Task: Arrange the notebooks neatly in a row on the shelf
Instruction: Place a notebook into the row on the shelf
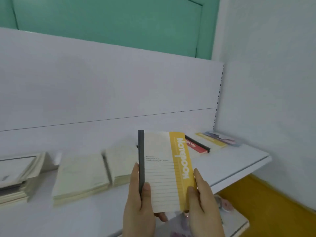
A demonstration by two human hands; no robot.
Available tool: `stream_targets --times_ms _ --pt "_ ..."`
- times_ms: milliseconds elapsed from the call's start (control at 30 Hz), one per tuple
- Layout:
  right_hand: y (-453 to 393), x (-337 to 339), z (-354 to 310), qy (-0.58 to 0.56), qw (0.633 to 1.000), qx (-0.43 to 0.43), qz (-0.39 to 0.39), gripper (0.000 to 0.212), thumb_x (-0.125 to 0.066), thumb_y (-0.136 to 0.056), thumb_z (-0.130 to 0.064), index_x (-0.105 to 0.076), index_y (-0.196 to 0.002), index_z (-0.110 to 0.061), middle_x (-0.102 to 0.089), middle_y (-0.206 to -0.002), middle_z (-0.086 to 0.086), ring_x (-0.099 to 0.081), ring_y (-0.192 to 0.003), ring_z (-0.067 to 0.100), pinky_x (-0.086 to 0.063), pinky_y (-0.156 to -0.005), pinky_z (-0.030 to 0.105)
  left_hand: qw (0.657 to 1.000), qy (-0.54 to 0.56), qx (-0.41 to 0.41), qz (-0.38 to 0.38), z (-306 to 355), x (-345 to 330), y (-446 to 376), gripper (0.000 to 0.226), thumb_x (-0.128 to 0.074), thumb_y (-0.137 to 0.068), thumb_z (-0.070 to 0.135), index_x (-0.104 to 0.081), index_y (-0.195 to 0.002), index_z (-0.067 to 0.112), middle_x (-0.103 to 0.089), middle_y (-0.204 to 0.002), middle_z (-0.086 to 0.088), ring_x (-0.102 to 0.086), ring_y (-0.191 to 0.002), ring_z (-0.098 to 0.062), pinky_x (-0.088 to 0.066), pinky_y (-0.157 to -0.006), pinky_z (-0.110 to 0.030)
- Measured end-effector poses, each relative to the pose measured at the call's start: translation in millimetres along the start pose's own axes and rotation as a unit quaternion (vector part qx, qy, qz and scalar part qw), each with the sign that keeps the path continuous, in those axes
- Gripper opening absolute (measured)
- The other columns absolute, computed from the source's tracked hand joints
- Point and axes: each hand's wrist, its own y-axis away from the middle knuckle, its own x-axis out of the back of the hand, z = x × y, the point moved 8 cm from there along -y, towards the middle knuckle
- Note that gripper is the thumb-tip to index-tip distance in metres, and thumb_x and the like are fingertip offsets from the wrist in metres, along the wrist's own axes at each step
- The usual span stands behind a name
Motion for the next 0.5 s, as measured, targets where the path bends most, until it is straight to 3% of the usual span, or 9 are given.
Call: stream_targets --times_ms 67,133,233,300,400,500 --pt "-18 34 15 0.044 0.998 0.042 -0.004 0.05 -0.048 -0.096 -0.034 -0.033 -0.143 -0.04 -0.04 -0.119 -0.033 -0.046 -0.106 -0.013 -0.041 -0.078 0.012 1.0 0.008 0.002 0.003 -5 -43 1 0.055 -0.037 -0.104 0.012 -0.028 -0.149 0.042 -0.073 -0.1 0.012 -0.058 -0.042 -0.037 -0.052 -0.04 -0.039" --pt "-38 66 30 0.089 0.992 0.091 -0.003 0.053 -0.046 -0.088 -0.051 -0.037 -0.14 -0.041 -0.042 -0.125 -0.027 -0.05 -0.109 -0.002 -0.046 -0.08 0.016 1.0 0.019 0.017 0.008 -13 -84 -1 0.053 -0.038 -0.104 0.013 -0.031 -0.144 0.047 -0.07 -0.113 0.008 -0.06 -0.046 -0.038 -0.053 -0.042 -0.039" --pt "-63 104 51 0.129 0.982 0.132 -0.03 0.075 -0.043 -0.075 -0.079 -0.043 -0.138 -0.04 -0.033 -0.133 -0.035 -0.048 -0.116 -0.002 -0.052 -0.085 0.025 0.998 0.026 0.048 0.015 -27 -138 -9 0.055 -0.04 -0.104 0.013 -0.038 -0.137 0.057 -0.066 -0.125 0.008 -0.064 -0.061 -0.041 -0.057 -0.052 -0.048" --pt "-81 122 66 0.175 0.971 0.158 -0.039 0.093 -0.036 -0.064 -0.093 -0.045 -0.138 -0.038 -0.027 -0.138 -0.038 -0.045 -0.122 -0.002 -0.051 -0.091 0.024 0.996 0.031 0.073 0.03 -37 -164 -16 0.057 -0.04 -0.105 0.011 -0.042 -0.131 0.062 -0.066 -0.123 0.014 -0.066 -0.068 -0.042 -0.058 -0.057 -0.053" --pt "-109 143 86 0.213 0.954 0.201 -0.055 0.084 -0.045 -0.07 -0.086 -0.047 -0.137 -0.036 -0.021 -0.142 -0.04 -0.03 -0.127 -0.016 -0.033 -0.095 0.0 0.996 0.008 0.092 0.015 -48 -201 -33 0.058 -0.039 -0.106 0.014 -0.041 -0.133 0.064 -0.066 -0.124 0.011 -0.067 -0.083 -0.044 -0.06 -0.067 -0.053" --pt "-142 152 98 0.219 0.946 0.211 -0.11 0.077 -0.053 -0.075 -0.075 -0.028 -0.142 -0.045 -0.003 -0.137 -0.05 -0.01 -0.119 -0.031 -0.018 -0.083 -0.013 0.994 0.015 0.109 -0.005 -60 -232 -55 0.053 -0.037 -0.106 0.011 -0.04 -0.141 0.052 -0.068 -0.117 0.005 -0.067 -0.068 -0.034 -0.057 -0.05 -0.043"
